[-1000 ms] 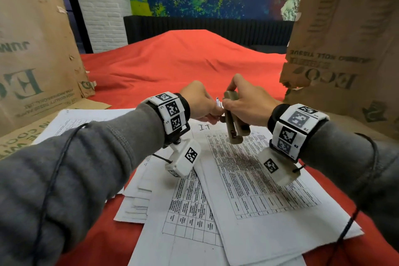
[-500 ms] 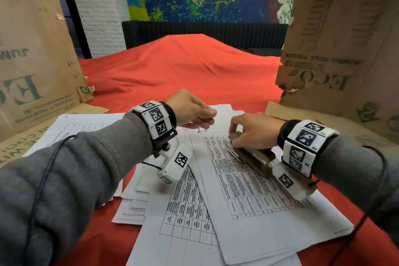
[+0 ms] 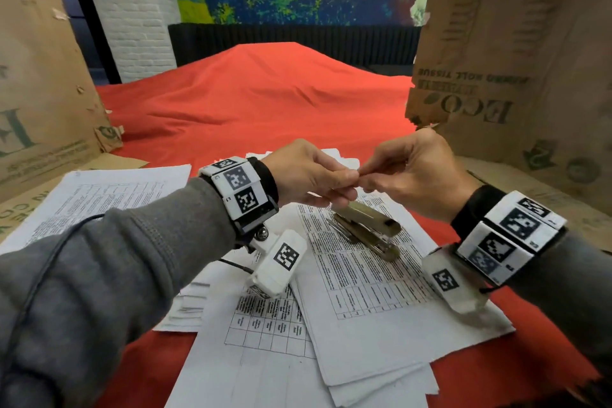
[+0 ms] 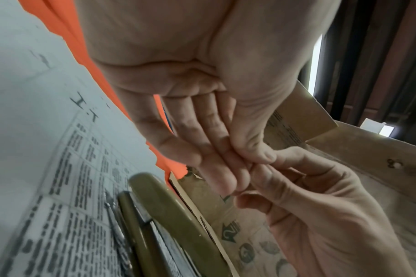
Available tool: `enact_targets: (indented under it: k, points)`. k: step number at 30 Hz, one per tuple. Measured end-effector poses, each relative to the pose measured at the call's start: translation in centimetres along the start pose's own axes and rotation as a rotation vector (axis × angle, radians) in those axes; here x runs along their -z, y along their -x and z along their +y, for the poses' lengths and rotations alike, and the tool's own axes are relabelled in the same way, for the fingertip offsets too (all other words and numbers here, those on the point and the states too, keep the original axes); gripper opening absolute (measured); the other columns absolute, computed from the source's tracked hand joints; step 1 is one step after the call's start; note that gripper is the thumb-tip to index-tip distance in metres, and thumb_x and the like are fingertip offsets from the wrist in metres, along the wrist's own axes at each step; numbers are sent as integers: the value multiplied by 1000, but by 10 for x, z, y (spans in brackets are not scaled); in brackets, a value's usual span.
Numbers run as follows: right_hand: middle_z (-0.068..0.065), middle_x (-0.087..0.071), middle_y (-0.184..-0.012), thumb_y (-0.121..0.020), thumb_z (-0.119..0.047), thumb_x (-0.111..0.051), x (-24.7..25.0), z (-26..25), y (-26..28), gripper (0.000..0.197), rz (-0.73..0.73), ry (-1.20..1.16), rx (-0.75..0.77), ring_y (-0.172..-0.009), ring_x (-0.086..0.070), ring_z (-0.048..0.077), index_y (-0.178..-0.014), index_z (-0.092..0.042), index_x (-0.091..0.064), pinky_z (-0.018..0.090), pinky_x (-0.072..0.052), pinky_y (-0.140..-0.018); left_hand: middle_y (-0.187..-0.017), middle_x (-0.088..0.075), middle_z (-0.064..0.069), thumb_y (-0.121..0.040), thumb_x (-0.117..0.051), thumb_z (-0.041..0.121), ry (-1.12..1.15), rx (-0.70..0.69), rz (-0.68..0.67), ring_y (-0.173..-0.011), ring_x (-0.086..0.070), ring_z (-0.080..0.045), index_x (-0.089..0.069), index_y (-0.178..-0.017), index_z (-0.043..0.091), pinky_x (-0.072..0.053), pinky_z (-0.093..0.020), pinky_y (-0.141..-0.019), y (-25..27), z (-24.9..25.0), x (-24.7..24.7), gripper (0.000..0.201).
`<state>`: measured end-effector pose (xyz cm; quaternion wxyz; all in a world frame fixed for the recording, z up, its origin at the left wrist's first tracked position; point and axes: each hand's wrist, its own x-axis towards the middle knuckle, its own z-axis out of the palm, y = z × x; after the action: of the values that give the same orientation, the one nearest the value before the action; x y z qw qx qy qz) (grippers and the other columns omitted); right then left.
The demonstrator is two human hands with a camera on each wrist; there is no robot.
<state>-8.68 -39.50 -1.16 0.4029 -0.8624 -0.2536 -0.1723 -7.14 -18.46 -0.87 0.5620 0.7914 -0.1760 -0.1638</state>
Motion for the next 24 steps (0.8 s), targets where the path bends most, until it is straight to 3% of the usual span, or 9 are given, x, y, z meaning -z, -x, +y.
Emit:
enact_targets:
  k: [3,6,8,10,13,16,20,23,24]
  points:
    - [-3,-75,-65,-82,-7,-83,9,2,11,15,28,80,-38,-61,-74,12,-75,-20,-78,43,-64,-64,-92,-81,-5,-98,-69,26,23,9,-14,-78,-76,-16,-80,-98,7,-57,-20,-63,-1,7,-9,22]
    - [4,-75,-66,-84,-3,-81,33,5,37,16,14,16,-109,-59,-73,17,-75,-15,-75,43,-62,-58,-99,-82,-1,-98,-64,45,-138,46,46,-90,-79,-19,-77,-111,7,-59,-25,-73,-7,10,-5,42]
    - [13,-73,-66,-84,-2,-81,56,2,67,11,-76,-67,-150,-54,-69,19,-78,-9,-74,37,-55,-51,-99,-81,5,-94,-68,48,-386,66,96,-89,-78,-14,-78,-112,14,-59,-25,-73,-11,4,6,40]
    - [20,-69,-61,-81,-2,-81,81,-1,108,10,-208,-130,-218,-48,-60,22,-76,-8,-75,36,-46,-45,-109,-78,11,-85,-75,54,-775,81,69,-90,-74,-7,-77,-119,25,-54,-24,-77,-17,-4,16,44]
    - [19,-65,-54,-77,-4,-80,115,13,178,6,-400,-244,-451,-44,-55,21,-75,-5,-75,24,-42,-42,-127,-61,13,-65,-73,75,-1121,250,-68,-113,-61,-15,-60,-139,35,-44,-30,-92,-23,-21,21,86]
    - [19,-64,-56,-76,-1,-82,131,56,250,8,-468,-291,-745,-42,-53,17,-76,2,-74,17,-39,-42,-148,-52,2,-41,-57,96,-1200,280,-120,-128,-55,-25,-47,-148,41,-45,-42,-106,-30,-34,27,121]
    - [14,-73,-66,-79,1,-80,82,137,323,17,-533,-111,-1052,-51,-59,16,-70,-13,-79,22,-43,-46,-158,-47,-7,-29,-62,101,-1161,388,-78,-139,-49,-33,-41,-155,34,-37,-51,-117,-43,-48,34,144]
    - [-1,-70,-55,-75,-10,-74,18,207,366,7,-414,95,-1287,-51,-66,17,-72,-14,-79,20,-47,-46,-159,-46,-12,-4,-62,103,-1138,419,-23,-144,-45,-36,-42,-156,21,-33,-54,-121,-61,-67,51,173]
    - [1,-74,-62,-73,-19,-74,-2,231,377,11,-364,163,-1342,-61,-73,20,-79,-12,-80,22,-54,-52,-159,-45,-13,0,-64,101,-1132,433,-15,-145,-43,-37,-41,-156,18,-32,-55,-122,-67,-72,56,178]
